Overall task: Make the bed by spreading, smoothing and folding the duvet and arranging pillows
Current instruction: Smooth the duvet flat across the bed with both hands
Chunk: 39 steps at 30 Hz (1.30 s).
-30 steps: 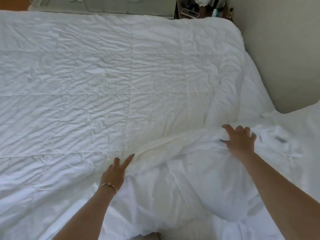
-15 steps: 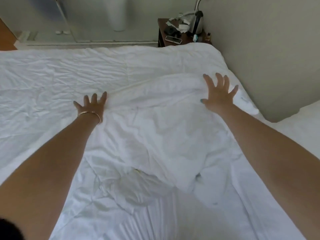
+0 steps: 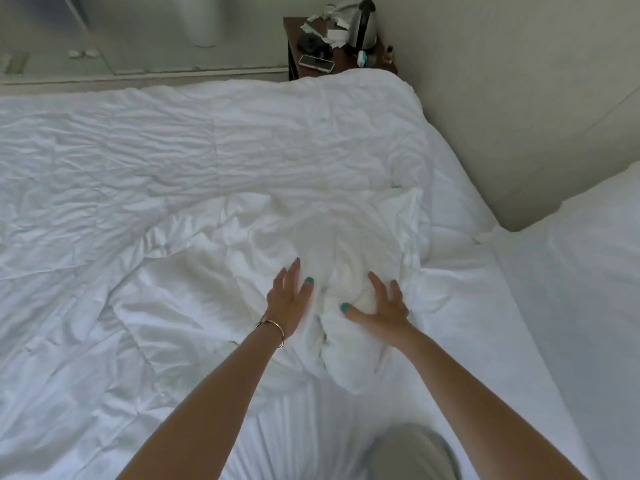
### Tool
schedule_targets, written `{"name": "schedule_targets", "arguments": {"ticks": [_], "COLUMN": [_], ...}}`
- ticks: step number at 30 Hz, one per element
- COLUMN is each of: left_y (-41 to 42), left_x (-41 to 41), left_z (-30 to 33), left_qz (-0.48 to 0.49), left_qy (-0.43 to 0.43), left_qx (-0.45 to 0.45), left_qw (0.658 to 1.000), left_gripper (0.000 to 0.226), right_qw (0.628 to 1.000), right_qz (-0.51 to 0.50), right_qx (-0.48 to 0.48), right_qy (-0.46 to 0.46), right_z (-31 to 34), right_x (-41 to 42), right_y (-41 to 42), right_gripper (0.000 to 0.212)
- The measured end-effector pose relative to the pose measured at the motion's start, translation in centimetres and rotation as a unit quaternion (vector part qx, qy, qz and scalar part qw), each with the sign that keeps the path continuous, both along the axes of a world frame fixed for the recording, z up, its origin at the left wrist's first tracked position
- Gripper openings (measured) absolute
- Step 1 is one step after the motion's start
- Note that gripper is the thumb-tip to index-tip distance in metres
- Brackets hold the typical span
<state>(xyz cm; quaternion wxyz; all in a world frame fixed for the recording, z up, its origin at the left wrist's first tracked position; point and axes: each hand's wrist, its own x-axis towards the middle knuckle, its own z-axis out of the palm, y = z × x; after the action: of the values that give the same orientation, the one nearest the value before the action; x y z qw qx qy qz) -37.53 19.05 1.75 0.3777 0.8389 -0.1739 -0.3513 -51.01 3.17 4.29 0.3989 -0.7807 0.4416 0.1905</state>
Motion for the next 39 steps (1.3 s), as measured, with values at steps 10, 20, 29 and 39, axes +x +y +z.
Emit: {"name": "schedule_targets", "arguments": {"ticks": [10, 20, 29, 39], "left_y": [-12.5, -23.9, -22.7, -30.2], "left_x": [-3.6, -4.6, -6.2, -2.9], "left_z": [4.5, 1.7, 3.3, 6.7], "left_qz": [0.054, 0.003, -0.198, -0.125], "left_qy": [-0.126, -0.063, 0.027, -0.114], "left_qx": [0.028, 0.259, 0.319, 0.185], "left_qw": [0.99, 0.964, 0.926, 0.968], "left_gripper": [0.027, 0.046, 0.042, 0.065], "right_qw": [0.976, 0.969, 0.945, 0.96], "right_qz": [0.003, -0.118, -0.137, 0.227], "right_qx": [-0.06, 0.12, 0.234, 0.077], "right_qy": [-0.21, -0.183, -0.183, -0.145], "right_z": [7.4, 8.1, 2.1, 2.1], "right_x": [0.8, -1.1, -5.3, -3.1], "right_y": [-14.7, -26.5, -22.6, -21.9], "right_gripper": [0.111, 0.103, 0.064, 0.05]}}
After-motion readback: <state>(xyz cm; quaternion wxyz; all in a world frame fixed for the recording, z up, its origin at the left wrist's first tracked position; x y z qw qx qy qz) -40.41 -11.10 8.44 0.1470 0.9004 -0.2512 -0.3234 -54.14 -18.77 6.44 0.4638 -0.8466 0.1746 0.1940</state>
